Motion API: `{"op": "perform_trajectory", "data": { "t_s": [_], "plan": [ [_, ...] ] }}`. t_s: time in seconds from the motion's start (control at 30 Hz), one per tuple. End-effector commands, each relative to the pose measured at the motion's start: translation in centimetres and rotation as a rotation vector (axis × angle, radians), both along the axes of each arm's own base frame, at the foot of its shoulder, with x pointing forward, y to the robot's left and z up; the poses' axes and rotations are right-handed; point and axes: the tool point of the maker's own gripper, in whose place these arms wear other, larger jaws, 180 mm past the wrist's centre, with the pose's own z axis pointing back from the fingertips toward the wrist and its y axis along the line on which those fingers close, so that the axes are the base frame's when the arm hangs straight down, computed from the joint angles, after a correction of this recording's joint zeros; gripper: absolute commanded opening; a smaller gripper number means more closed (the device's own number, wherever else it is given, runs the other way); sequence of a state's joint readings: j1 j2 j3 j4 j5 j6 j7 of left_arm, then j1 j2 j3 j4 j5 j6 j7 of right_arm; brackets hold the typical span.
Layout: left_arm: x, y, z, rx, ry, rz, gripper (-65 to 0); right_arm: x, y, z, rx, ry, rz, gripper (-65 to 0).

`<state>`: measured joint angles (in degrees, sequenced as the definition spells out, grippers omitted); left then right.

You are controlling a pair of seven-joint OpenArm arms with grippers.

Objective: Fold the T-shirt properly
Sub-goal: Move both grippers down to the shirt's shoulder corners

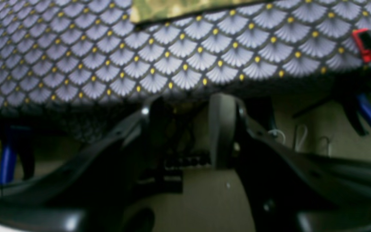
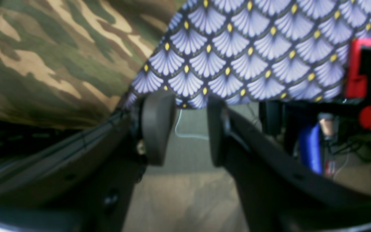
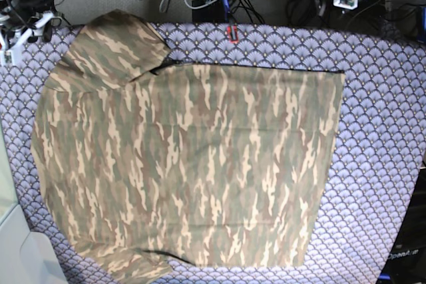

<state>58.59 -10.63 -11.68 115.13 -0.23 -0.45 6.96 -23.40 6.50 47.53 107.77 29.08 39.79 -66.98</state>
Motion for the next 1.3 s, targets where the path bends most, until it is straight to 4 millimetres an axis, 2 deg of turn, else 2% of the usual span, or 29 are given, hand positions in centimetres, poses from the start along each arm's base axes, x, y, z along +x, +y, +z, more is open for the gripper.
{"op": "perform_trajectory", "data": {
  "t_s": [0.0, 0.07, 0.17, 0.3, 0.43, 0.6, 0.7, 0.8, 0.93, 1.17, 1.27],
  "plan": [
    [0.7, 0.6, 1.1, 0.010, -0.047, 0.011, -41.6, 0.2, -0.4, 0.1, -0.004, 0.000, 0.002, -40.2],
    [1.2, 1.6, 1.5, -0.022, -0.071, 0.067, -41.6, 0.0, -0.1, -1.2, 0.040, 0.035, -0.012, -38.1],
    [1.9, 3.5, 2.2, -0.080, -0.102, 0.157, -41.5, 0.4, 1.6, -2.8, 0.094, 0.063, 0.025, -36.2],
    [2.4, 4.8, 1.5, -0.144, -0.039, 0.203, -41.5, 1.2, 3.7, -3.2, 0.120, 0.068, 0.098, -36.0],
    [2.4, 5.7, 0.8, -0.199, 0.035, 0.243, -41.5, 1.9, 4.7, -3.3, 0.132, 0.062, 0.127, -36.0],
    [3.3, 6.4, 1.1, -0.226, 0.032, 0.267, -41.5, 3.6, 4.6, -2.8, 0.129, 0.029, 0.129, -36.0],
    [3.7, 6.5, 1.2, -0.221, 0.031, 0.266, -41.5, 3.9, 4.8, -2.8, 0.137, 0.022, 0.127, -36.0],
    [3.9, 6.4, 1.2, -0.225, 0.031, 0.266, -41.5, 3.9, 5.3, -4.1, 0.179, 0.048, 0.118, -36.0],
    [3.9, 6.4, 1.2, -0.225, 0.031, 0.266, -41.5, 3.0, 5.3, -6.0, 0.233, 0.093, 0.083, -36.0],
    [3.9, 6.5, 1.2, -0.224, 0.028, 0.267, -41.5, 2.4, 5.1, -6.2, 0.236, 0.106, 0.073, -36.1],
    [3.9, 6.5, 1.2, -0.224, 0.028, 0.267, -41.5, 1.4, 5.0, -6.6, 0.250, 0.112, 0.030, -36.1]
  ]
}}
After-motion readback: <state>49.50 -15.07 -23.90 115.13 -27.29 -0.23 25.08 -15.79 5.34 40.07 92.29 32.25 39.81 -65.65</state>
